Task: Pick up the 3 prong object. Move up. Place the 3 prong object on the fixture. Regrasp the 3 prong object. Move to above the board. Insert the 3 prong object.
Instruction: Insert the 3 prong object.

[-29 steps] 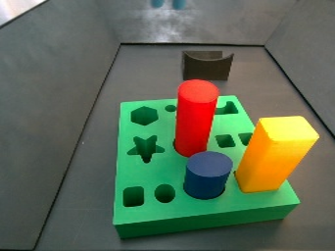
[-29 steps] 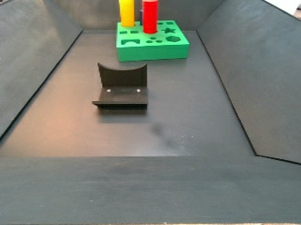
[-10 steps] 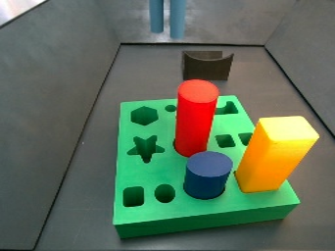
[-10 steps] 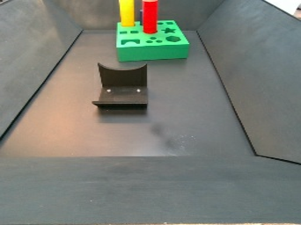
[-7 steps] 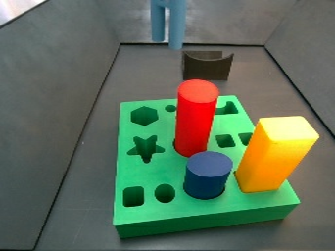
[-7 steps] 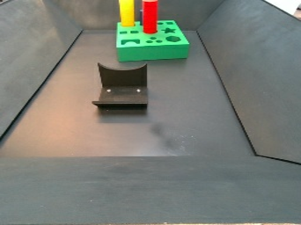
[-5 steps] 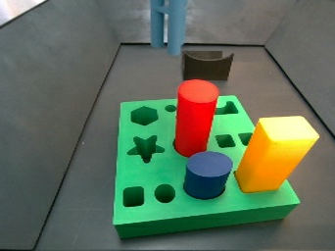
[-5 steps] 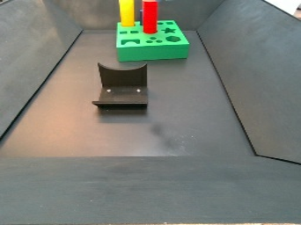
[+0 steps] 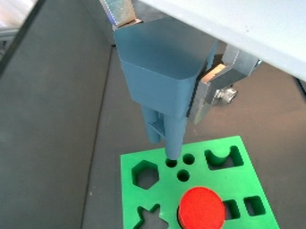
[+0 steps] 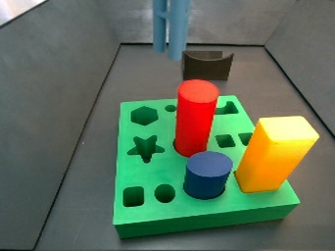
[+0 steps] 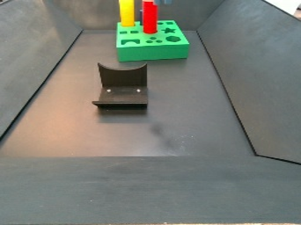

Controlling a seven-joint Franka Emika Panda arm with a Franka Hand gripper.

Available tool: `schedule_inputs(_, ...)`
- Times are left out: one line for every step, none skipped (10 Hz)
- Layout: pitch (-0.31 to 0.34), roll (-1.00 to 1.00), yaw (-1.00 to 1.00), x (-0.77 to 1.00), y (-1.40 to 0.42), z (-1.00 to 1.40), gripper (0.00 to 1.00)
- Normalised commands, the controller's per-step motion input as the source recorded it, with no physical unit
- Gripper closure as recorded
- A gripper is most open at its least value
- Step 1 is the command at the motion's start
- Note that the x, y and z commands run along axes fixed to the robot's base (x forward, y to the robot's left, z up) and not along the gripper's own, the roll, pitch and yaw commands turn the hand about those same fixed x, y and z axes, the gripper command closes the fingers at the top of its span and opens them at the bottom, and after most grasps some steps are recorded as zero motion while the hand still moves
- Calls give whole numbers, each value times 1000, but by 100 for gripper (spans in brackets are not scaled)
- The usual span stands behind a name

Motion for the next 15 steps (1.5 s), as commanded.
schedule_inputs(-20, -40, -143, 183, 0, -337, 100)
schedule_inputs(-19, -19, -131, 223, 9, -314, 100)
schedule_inputs(-26, 0, -166, 114, 0, -306, 100)
schedule_inputs(-13, 0, -154, 151, 0, -334, 100)
schedule_inputs(-16, 0, -166, 183, 0, -329, 100)
schedule_inputs(-20, 0, -151, 157, 0, -343, 100)
schedule_inputs(-29, 0, -131, 149, 11, -374, 100)
schedule_inputs(-21, 0, -111, 94, 26, -363, 100)
schedule_inputs(-3, 0, -120, 114, 49, -351, 100)
schedule_inputs(-6, 16, -126, 9, 11, -340, 100)
schedule_inputs(0, 9, -117, 6, 14, -263, 100)
schedule_inputs(0, 6, -151, 91, 0, -234, 100)
schedule_inputs(0, 0, -274, 0, 0, -234, 100)
schedule_inputs(0, 0, -211, 0, 0, -200, 100)
schedule_inputs(0, 0, -131, 23, 0, -97, 100)
